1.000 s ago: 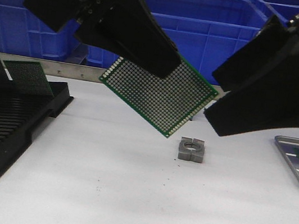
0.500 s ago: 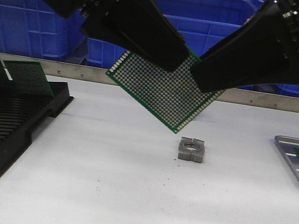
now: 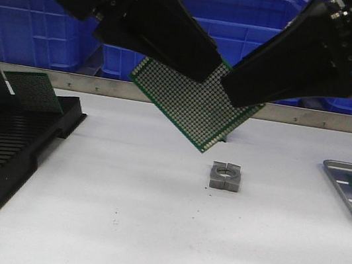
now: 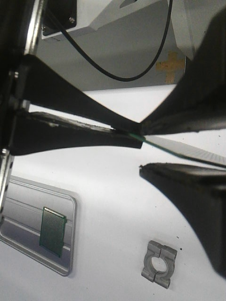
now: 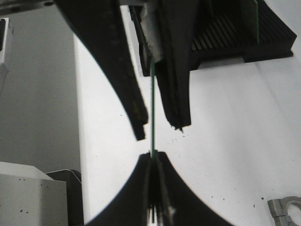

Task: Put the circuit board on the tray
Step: 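Grasp the board edge with the right gripper beside the left gripper, then release the left gripper and carry the board toward the tray with the right, then lower the board into the tray beside the first and open the right gripper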

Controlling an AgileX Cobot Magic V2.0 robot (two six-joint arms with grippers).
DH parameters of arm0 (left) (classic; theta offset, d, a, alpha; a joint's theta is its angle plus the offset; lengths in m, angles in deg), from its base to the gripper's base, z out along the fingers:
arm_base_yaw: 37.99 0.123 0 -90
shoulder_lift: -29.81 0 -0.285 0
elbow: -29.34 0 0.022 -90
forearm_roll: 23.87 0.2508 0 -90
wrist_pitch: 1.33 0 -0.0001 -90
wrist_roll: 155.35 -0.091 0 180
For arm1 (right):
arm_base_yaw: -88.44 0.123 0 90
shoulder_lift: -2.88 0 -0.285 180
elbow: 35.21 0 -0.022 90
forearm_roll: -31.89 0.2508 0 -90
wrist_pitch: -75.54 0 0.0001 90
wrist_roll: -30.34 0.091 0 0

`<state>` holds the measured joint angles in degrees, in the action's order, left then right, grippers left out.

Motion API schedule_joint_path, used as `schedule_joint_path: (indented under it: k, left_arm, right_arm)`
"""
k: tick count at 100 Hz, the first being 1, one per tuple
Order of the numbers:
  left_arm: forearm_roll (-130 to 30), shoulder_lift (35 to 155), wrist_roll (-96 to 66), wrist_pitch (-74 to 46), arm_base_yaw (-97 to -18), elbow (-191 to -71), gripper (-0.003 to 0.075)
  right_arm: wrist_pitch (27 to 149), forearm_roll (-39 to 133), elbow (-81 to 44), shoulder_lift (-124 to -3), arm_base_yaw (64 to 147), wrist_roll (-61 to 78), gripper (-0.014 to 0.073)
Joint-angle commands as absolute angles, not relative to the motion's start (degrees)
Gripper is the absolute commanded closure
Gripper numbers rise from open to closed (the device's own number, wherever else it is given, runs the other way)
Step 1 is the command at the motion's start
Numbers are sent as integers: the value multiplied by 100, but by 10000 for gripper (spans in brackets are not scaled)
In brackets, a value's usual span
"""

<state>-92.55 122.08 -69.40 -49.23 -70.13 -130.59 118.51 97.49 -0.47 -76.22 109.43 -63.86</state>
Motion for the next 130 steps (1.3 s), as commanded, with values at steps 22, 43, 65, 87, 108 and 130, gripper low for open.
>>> schedule_joint_path:
  k: [22, 43, 65, 87, 108, 130]
  left_arm:
    - [-9616, 11991, -6899, -4711, -7035, -13200, 207]
    - [-9616, 11991, -6893, -4296, -7035, -13200, 170]
    - [-9582, 11991, -6893, -4255, -7035, -13200, 170]
    - [-9565, 11991, -6893, -4255, -7035, -13200, 171]
    - [-9565, 11991, -6893, -4255, -7035, -13200, 171]
    - [-9565, 11991, -6893, -4255, -7035, -13200, 171]
  right_arm:
    - [11778, 9789, -198, -7460, 10933, -5685, 664]
    - [11750, 8919, -198, -7460, 10739, -4314, 664]
    - [11585, 8756, -198, -7460, 9755, -3363, 664]
    - [11100, 8756, -198, -7525, 8610, -3113, 664]
    - [10591, 8756, -198, -8165, 7916, -3097, 664]
    - [10070, 8756, -198, -8856, 7561, -3097, 664]
